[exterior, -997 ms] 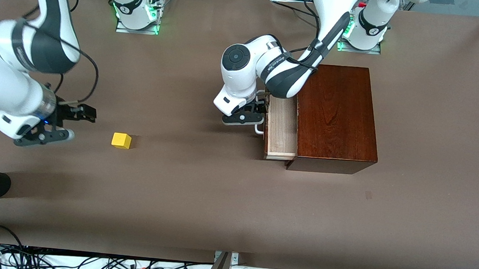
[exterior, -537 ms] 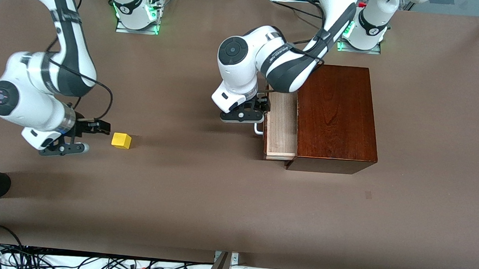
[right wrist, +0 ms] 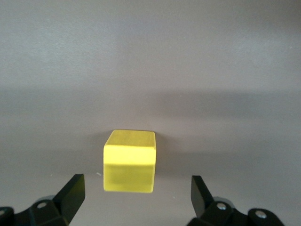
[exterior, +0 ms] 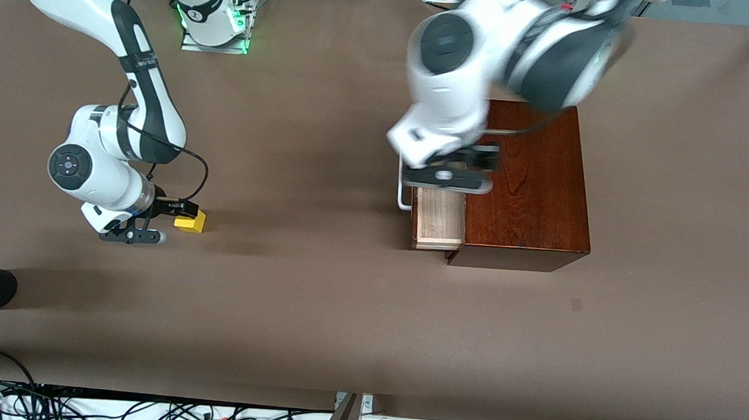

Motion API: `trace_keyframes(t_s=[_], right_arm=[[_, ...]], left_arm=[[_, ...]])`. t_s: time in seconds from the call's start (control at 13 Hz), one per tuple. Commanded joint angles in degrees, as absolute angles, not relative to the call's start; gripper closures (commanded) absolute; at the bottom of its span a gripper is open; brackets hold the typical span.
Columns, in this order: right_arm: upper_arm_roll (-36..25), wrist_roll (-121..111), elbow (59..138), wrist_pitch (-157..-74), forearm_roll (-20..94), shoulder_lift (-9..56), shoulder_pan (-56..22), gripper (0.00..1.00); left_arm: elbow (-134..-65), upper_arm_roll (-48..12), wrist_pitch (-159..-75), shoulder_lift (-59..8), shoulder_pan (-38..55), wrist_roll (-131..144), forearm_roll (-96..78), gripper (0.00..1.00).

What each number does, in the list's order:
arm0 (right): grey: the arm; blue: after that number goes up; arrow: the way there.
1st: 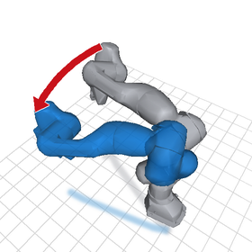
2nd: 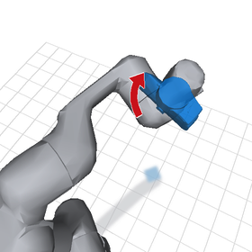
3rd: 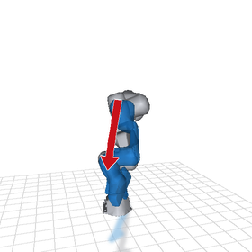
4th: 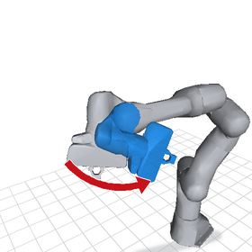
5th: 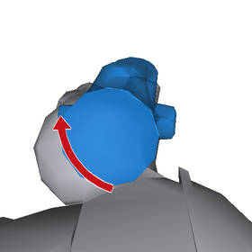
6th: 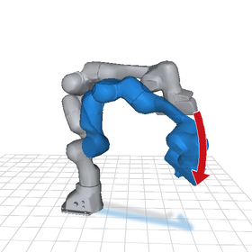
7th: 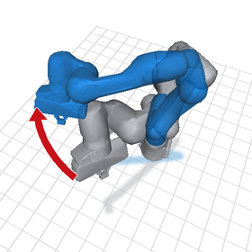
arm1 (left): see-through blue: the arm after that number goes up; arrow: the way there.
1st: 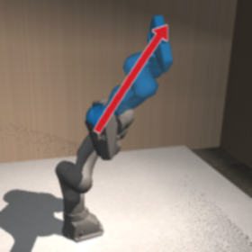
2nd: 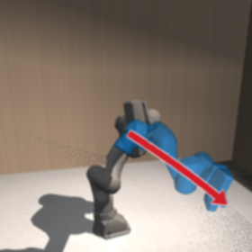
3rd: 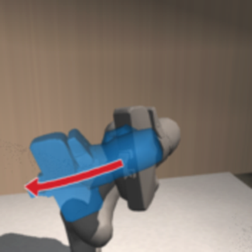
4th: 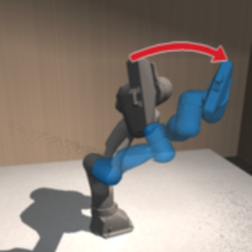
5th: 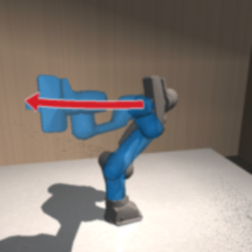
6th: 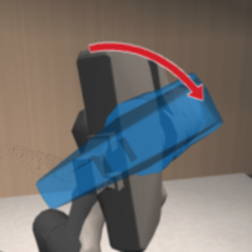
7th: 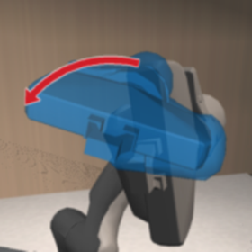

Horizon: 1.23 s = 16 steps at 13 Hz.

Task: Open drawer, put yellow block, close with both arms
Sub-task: 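Release the handle with the left gripper while the right gripper reaches the cube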

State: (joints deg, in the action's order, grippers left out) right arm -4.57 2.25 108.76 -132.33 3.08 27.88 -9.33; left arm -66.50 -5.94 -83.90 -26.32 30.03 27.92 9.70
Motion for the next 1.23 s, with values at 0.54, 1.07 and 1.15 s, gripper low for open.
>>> trace_keyframes(t_s=[0.54,1.07,1.15], right_arm=[[-4.3,4.1,113.3,-139.9,4.0,28.6,-10.5,0.07],[-4.4,5.5,112.1,-140.5,4.0,29.0,-10.6,0.21],[-4.4,5.5,112.1,-140.7,4.0,29.3,-10.6,0.21]], left_arm=[[-86.4,-7.1,-83.4,-7.0,6.8,4.8,-0.9,0.0],[-99.7,-1.1,-98.0,2.2,6.0,4.3,-0.7,0.0],[-98.3,-1.1,-94.3,1.7,5.9,3.8,-0.9,0.0]])
